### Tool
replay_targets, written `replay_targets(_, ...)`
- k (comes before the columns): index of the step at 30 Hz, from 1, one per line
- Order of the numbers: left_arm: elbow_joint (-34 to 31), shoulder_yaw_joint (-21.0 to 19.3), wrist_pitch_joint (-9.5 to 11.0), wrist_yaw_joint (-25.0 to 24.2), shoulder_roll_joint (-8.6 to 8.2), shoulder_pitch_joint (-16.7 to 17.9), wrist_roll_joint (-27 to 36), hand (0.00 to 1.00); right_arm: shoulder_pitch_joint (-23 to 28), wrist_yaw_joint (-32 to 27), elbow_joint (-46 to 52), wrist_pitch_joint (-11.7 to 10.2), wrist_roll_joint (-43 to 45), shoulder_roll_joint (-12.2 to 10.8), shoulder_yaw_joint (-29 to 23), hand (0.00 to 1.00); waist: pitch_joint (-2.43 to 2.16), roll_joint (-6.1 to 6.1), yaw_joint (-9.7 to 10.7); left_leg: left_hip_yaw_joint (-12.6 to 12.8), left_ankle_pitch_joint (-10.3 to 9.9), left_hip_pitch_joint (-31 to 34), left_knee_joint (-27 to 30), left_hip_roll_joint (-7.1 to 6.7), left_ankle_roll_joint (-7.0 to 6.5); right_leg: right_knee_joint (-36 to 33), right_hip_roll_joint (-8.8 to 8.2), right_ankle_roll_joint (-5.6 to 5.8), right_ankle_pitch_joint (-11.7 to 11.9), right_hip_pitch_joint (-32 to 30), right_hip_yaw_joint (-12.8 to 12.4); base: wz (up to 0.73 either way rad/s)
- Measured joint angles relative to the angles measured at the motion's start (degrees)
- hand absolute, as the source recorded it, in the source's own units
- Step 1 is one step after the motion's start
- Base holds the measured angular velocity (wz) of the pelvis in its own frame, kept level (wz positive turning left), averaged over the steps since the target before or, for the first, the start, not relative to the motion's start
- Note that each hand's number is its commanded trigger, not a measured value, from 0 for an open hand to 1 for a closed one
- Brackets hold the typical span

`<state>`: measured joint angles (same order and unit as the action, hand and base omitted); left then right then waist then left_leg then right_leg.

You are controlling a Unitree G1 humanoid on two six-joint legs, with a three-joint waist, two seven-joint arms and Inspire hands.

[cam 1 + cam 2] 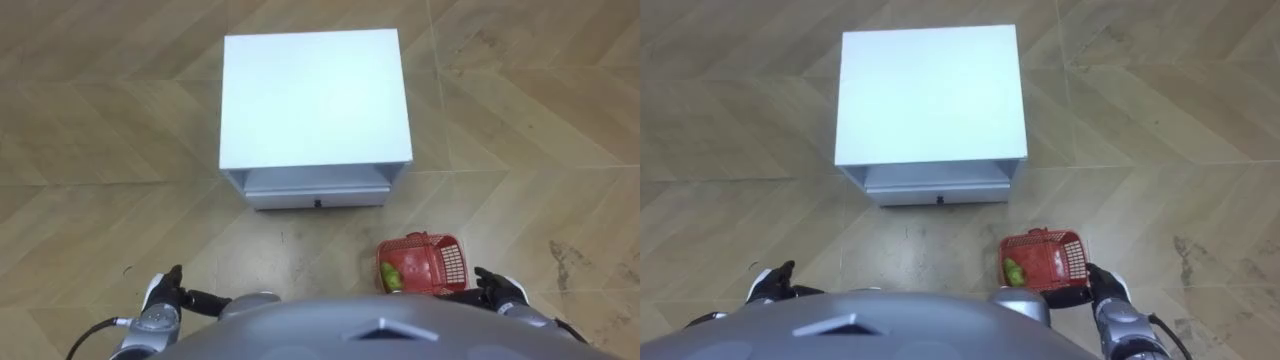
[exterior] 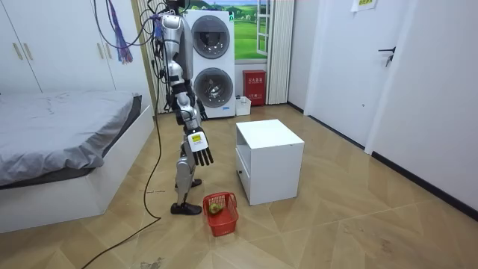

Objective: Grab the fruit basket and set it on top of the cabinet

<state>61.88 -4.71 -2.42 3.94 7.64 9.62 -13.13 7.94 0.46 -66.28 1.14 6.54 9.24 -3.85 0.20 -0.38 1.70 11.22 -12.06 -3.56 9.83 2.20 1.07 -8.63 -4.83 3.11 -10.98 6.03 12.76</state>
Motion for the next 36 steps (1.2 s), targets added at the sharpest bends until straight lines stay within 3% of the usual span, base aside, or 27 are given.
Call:
replay_targets(20, 0.04, 0.33, 0.01, 2.17, -0.1, 0.41, 0.07, 0.0, 0.33, -2.2, -0.93, 0.19, 2.23, -0.08, 0.38, 0.0, 0.18, -0.53, -0.34, -0.13, 0.0, -0.89, -0.04, -0.04, 0.0, 0.05, -0.02, 0.19, -0.13, 0.57, -0.04, 0.0)
replay_targets(27, 0.04, 0.33, 0.19, 3.35, -0.24, 1.09, 0.09, 0.0, 0.11, -2.65, -2.5, 0.19, 1.83, -0.1, 0.37, 0.0, -0.13, -0.65, -0.38, -0.28, 0.0, -1.09, -0.01, -0.15, 0.0, -0.02, -0.09, 0.2, -0.33, 0.55, -0.09, 0.0)
replay_targets(36, 0.73, -0.13, 0.36, 3.44, -0.22, 1.98, -0.06, 0.0, 0.35, -3.51, -2.65, 0.28, 2.88, -0.13, 0.06, 0.0, -0.07, -0.65, -0.21, -0.24, 0.0, -0.89, 0.47, -0.08, -0.01, -1.44, -0.25, 0.2, -0.33, -0.11, -0.11, 0.0)
